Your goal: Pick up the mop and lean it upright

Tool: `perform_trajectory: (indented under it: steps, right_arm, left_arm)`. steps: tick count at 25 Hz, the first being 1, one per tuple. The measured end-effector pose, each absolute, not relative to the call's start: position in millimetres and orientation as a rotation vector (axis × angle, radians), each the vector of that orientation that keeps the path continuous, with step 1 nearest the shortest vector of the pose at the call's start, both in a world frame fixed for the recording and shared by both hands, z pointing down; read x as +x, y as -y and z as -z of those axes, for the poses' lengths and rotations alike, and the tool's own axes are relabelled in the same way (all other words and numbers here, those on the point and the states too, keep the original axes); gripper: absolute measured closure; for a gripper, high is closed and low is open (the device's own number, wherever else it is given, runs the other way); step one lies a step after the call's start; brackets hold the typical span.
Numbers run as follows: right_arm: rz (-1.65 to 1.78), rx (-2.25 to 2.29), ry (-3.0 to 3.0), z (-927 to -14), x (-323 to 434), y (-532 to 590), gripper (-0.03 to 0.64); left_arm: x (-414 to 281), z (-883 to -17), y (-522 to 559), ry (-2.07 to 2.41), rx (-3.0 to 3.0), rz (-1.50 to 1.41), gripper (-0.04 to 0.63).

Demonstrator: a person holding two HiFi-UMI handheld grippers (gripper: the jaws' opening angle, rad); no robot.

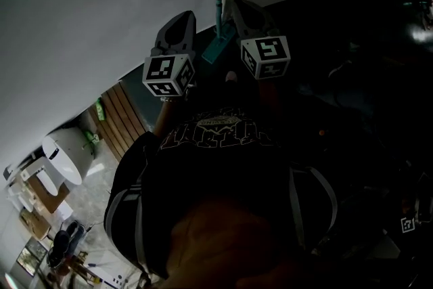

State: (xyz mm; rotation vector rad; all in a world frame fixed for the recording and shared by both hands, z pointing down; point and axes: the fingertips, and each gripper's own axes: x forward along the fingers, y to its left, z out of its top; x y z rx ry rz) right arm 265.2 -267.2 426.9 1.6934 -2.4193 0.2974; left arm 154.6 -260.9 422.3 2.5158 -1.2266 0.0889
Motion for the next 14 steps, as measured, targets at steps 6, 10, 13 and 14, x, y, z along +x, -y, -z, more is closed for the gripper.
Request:
perform_trajectory:
  steps: [6,10,13,14]
  right_arm:
    - [-0.283,1.689,2.425,-422.3,266.2,263.2,0.600]
    - [-0.293,1.702,2.410,-422.5,269.6,263.2,0.600]
    - [-0.293,1.703,2.409,-423.8,271.7,263.2,0.600]
    - [-0.292,1.703,2.409,-424.1,272.2,263.2,0.600]
  left_arm:
    - [159.2,-418.0,258.6,1.209,2.528,-0.090,0.549]
    - [161.4,-420.6,259.7,1.201,2.524,-0.093,0.549]
    - [162.5,-420.5,260.3,1.203,2.525,-0.092,0.549]
    - [162.7,-420.4,260.5,1.203,2.526,-0.090,0.549]
